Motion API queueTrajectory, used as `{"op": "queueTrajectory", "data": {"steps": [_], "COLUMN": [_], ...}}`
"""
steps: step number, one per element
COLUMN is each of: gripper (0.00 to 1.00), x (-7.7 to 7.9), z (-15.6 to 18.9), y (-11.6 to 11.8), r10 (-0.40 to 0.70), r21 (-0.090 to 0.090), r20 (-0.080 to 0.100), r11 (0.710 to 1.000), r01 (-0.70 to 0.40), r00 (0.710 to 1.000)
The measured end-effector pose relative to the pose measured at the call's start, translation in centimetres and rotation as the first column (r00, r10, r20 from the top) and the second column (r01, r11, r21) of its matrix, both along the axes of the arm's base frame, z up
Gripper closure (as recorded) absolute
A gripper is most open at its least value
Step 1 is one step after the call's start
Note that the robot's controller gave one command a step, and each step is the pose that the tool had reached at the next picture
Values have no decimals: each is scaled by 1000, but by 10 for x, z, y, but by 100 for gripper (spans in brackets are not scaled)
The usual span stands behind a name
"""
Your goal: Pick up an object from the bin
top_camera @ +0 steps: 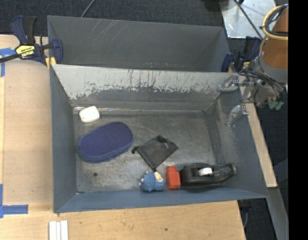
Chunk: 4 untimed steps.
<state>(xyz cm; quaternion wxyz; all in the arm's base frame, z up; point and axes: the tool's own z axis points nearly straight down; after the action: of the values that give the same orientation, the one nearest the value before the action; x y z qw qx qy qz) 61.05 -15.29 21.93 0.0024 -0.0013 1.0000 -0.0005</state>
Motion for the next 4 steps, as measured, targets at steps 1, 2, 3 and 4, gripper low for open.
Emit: {"op": "queueTrajectory", "data": {"steps": [1,2,3,4], "gripper": [0,0,0,0], "x": [12,-12,-56,-115], "z": [-92,-146,-119,-145], "y": [53,131,191,203], "r10": [-27,48,180,539], "r21": [4,-2,3,-8], "r20": [-7,4,-3,13], "r11": [1000,999,984,842], "r01": [27,-48,-180,-539], "r00": [1000,999,984,842]}}
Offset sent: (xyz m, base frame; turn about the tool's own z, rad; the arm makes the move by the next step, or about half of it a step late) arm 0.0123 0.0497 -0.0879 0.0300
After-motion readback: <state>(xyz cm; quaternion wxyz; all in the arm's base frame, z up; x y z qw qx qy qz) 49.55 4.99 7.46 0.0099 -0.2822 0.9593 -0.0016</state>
